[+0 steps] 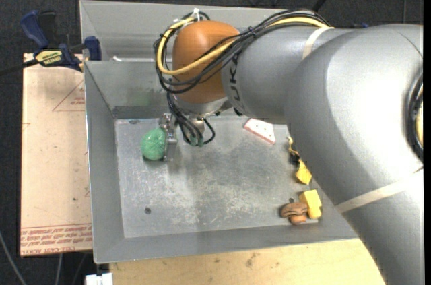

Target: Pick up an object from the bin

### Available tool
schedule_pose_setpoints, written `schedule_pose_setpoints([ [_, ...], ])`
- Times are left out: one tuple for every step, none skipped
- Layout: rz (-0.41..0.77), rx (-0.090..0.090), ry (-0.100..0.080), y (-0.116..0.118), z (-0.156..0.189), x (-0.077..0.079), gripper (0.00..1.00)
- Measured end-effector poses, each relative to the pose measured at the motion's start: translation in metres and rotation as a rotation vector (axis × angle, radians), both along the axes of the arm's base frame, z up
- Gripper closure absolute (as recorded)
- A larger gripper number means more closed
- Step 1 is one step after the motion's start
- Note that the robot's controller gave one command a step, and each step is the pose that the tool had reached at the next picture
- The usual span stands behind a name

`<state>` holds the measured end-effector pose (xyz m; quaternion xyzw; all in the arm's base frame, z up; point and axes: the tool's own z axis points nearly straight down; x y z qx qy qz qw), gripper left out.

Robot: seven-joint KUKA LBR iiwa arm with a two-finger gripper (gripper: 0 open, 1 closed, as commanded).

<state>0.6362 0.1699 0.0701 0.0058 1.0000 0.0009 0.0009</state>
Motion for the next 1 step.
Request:
schedule_pose_setpoints([
  [0.017, -0.001, 0.0, 0.0082, 0.2114, -0.0187, 1.0],
])
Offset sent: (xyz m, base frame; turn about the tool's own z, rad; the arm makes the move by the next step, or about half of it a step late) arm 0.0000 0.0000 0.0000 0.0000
